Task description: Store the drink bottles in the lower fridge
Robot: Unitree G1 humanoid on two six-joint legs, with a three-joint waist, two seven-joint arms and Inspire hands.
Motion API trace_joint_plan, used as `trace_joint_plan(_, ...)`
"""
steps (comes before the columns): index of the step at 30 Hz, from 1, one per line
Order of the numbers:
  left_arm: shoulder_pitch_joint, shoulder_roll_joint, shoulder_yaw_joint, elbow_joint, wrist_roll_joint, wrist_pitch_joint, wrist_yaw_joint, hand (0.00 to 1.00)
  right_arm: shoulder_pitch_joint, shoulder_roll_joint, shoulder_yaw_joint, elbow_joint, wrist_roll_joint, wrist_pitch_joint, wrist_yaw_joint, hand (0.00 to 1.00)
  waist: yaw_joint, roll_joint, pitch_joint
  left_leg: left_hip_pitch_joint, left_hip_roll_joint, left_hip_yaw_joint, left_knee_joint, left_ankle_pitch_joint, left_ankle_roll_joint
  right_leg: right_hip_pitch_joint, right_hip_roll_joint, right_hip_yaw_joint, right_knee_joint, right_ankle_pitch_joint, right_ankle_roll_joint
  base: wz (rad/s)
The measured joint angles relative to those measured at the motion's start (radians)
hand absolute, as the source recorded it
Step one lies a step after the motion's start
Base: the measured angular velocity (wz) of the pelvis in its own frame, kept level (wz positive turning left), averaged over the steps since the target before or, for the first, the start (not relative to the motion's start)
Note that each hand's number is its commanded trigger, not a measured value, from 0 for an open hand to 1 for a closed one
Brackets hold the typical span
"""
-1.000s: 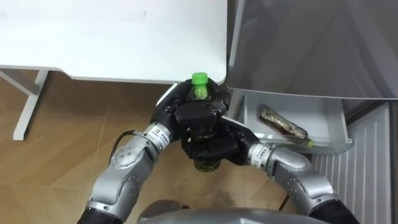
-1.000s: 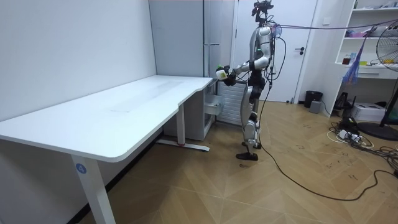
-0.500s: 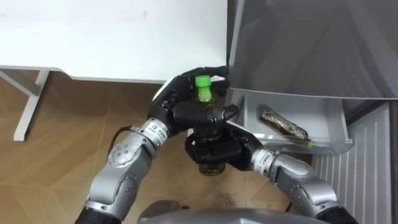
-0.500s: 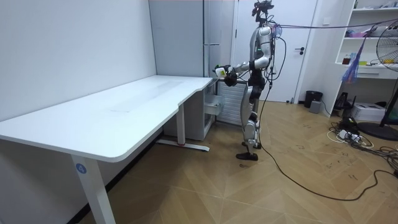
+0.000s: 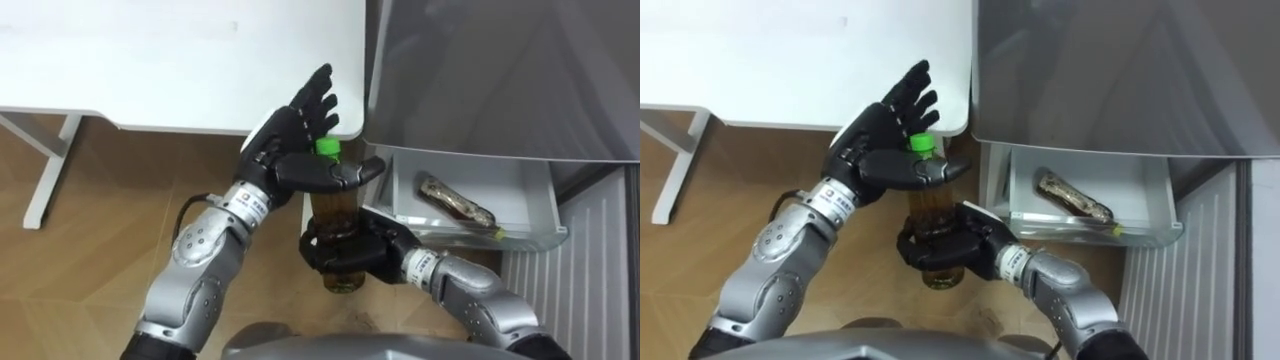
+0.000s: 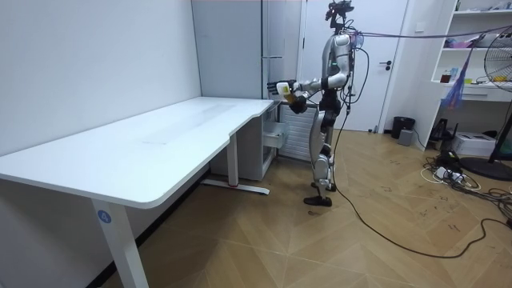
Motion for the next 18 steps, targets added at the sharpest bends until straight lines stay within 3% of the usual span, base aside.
trace_joint_plan(5,-0.012,0.000,0.006,-0.024,0.053,-0.020,0.041,0.00,0.000,-0.002,-0.004,0.008,-0.004,0.000,0.000,1.00,0.002,-0.002,0.0013,0.000,0.000,0.000,0.004,-0.001,0.000,0.003,0.000,-0.003,0.000,0.000,0.000,0.00)
trace_joint_plan(11,-0.018,-0.003,0.129,-0.113,0.096,-0.040,0.093,0.00,0.006,-0.011,-0.047,0.007,-0.006,-0.001,0.006,1.00,0.007,-0.001,0.0008,0.006,0.002,0.000,0.003,-0.001,0.000,0.004,0.002,0.004,0.001,0.000,-0.001,-0.02)
trace_joint_plan(15,-0.017,-0.002,0.176,-0.165,0.098,-0.103,0.173,0.00,0.029,-0.011,-0.091,0.006,-0.006,-0.004,0.014,1.00,0.023,0.004,-0.0023,0.033,-0.002,-0.003,-0.016,0.000,0.000,0.023,0.000,0.003,-0.002,0.000,-0.001,-0.02)
trace_joint_plan(18,-0.017,-0.002,0.210,-0.166,0.146,-0.116,0.242,0.00,0.050,-0.016,-0.117,0.006,-0.011,-0.006,0.014,1.00,0.037,0.009,-0.0055,0.047,-0.009,0.001,-0.027,0.000,0.000,0.034,-0.001,0.002,-0.003,0.000,-0.001,0.00)
